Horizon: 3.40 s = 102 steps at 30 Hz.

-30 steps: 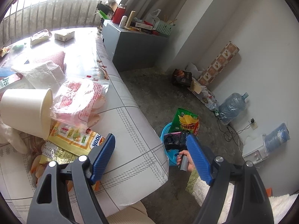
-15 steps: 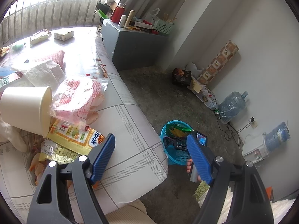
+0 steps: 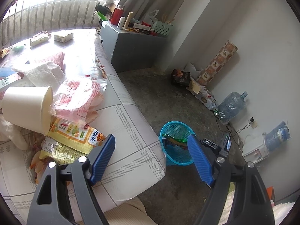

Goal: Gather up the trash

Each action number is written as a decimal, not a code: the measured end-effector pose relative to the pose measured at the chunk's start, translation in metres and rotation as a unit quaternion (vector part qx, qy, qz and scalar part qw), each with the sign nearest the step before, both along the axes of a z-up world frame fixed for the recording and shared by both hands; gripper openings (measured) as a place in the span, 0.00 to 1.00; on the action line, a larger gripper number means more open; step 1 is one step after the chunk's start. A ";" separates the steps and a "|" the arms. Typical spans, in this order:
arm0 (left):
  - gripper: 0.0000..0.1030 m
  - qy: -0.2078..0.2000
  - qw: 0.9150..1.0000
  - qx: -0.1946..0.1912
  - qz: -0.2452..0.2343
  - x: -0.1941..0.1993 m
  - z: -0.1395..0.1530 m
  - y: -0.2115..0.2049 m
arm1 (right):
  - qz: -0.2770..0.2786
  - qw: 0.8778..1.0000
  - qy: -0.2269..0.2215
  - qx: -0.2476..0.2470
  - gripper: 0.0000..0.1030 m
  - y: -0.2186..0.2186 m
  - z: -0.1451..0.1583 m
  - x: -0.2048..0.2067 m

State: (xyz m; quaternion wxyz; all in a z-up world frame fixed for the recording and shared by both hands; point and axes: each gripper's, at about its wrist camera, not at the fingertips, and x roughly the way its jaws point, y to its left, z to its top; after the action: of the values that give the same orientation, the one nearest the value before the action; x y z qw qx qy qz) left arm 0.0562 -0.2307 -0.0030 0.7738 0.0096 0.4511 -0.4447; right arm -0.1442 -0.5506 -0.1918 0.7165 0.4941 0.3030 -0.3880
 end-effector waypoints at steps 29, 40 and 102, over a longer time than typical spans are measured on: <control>0.76 0.013 1.000 0.005 0.012 0.003 -0.006 0.001 | -0.139 0.938 -0.165 0.271 0.08 -0.025 -0.123 0.029; 0.76 0.017 1.000 0.003 0.009 0.003 -0.007 0.003 | -0.094 0.940 -0.133 0.299 0.10 0.051 -0.101 -0.020; 0.87 -0.092 0.959 0.018 0.268 0.023 0.047 0.257 | 0.366 0.898 -0.101 -0.220 0.92 0.287 0.213 0.142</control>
State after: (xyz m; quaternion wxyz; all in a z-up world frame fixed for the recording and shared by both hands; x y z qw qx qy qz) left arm 0.0790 0.0268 0.0442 0.9023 -0.0565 0.3721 -0.2103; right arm -0.0020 -0.2639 0.0208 0.9252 0.2149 0.2956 -0.1026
